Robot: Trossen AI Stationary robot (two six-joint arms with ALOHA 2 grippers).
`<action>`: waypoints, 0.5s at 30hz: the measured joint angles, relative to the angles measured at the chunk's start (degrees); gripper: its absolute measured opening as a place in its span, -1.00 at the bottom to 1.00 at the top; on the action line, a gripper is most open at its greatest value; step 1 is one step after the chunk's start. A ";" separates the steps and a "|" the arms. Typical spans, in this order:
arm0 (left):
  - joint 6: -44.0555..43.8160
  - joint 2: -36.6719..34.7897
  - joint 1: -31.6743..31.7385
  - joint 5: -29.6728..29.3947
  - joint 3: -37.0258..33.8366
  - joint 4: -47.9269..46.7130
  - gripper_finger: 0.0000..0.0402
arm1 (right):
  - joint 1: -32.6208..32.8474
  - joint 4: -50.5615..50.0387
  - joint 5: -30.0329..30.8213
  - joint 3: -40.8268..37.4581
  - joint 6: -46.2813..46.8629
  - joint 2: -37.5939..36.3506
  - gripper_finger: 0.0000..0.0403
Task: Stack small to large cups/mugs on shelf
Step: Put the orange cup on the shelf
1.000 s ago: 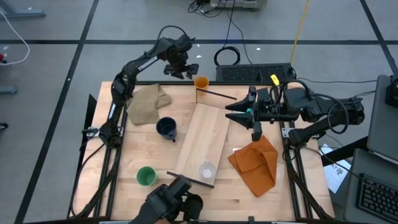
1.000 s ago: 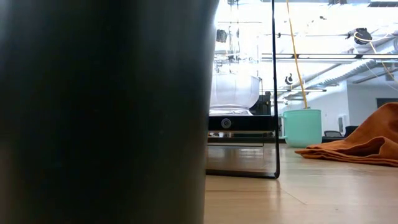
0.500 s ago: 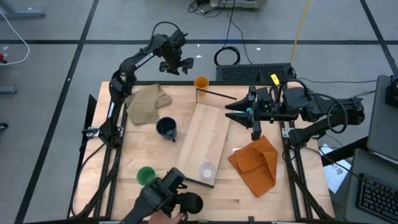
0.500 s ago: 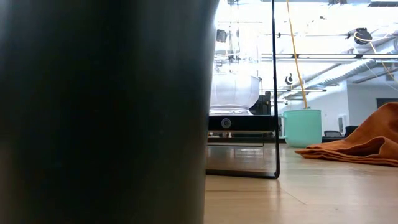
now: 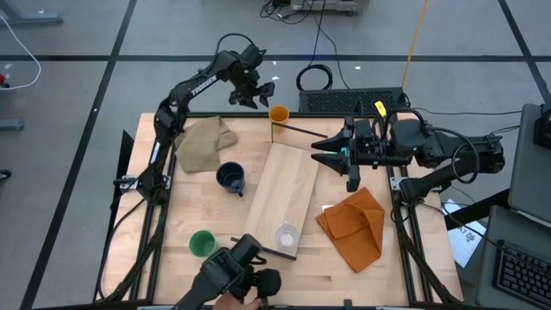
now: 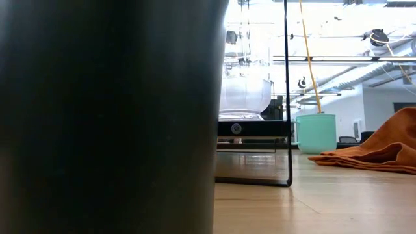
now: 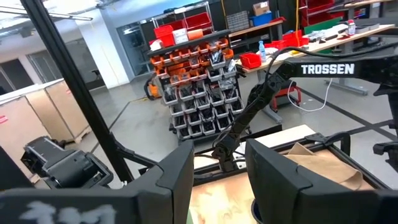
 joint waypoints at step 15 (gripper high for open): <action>-0.69 0.54 -1.50 -2.82 -0.04 0.11 0.14 | 0.02 -0.44 -0.13 0.00 0.35 0.00 -0.32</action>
